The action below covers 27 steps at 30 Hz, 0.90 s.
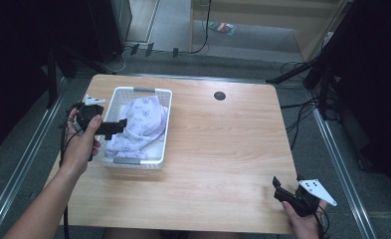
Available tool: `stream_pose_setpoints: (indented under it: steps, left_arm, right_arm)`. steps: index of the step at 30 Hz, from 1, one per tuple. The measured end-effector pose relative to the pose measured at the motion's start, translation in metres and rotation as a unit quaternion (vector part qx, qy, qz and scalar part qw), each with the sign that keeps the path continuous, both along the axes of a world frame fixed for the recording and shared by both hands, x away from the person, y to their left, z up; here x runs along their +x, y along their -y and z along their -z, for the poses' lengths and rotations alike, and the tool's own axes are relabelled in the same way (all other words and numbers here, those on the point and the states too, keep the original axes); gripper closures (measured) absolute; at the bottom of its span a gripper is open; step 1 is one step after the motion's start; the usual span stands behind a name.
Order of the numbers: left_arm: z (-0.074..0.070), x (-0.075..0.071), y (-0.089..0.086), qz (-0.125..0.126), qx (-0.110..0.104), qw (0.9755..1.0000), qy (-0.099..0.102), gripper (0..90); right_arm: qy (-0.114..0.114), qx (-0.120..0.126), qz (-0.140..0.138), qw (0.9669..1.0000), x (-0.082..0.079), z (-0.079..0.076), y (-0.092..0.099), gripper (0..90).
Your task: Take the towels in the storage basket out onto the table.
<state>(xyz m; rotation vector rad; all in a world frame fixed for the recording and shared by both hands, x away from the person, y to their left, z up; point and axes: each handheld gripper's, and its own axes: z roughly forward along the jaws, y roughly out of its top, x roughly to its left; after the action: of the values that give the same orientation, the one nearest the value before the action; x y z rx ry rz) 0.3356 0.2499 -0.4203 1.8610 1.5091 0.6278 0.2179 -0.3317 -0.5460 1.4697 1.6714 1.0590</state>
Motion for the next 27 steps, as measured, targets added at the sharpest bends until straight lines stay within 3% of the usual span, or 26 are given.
stream_pose_setpoints:
  steps: [12,23,27]
  left_arm:
    - [0.003,0.025,0.014,0.001,0.006,0.9996,-0.028,7.9]
    - [0.020,0.052,0.024,0.004,0.018,0.9978,-0.063,7.8]
    - [0.023,0.057,0.025,0.020,0.020,0.9965,-0.079,3.5]
  right_arm:
    - [0.001,0.001,-0.001,1.0000,0.000,0.000,0.000,14.0]
    - [0.001,0.001,-0.002,1.0000,0.000,0.000,0.000,14.0]
    - [0.001,0.002,-0.001,1.0000,0.000,0.000,0.000,14.0]
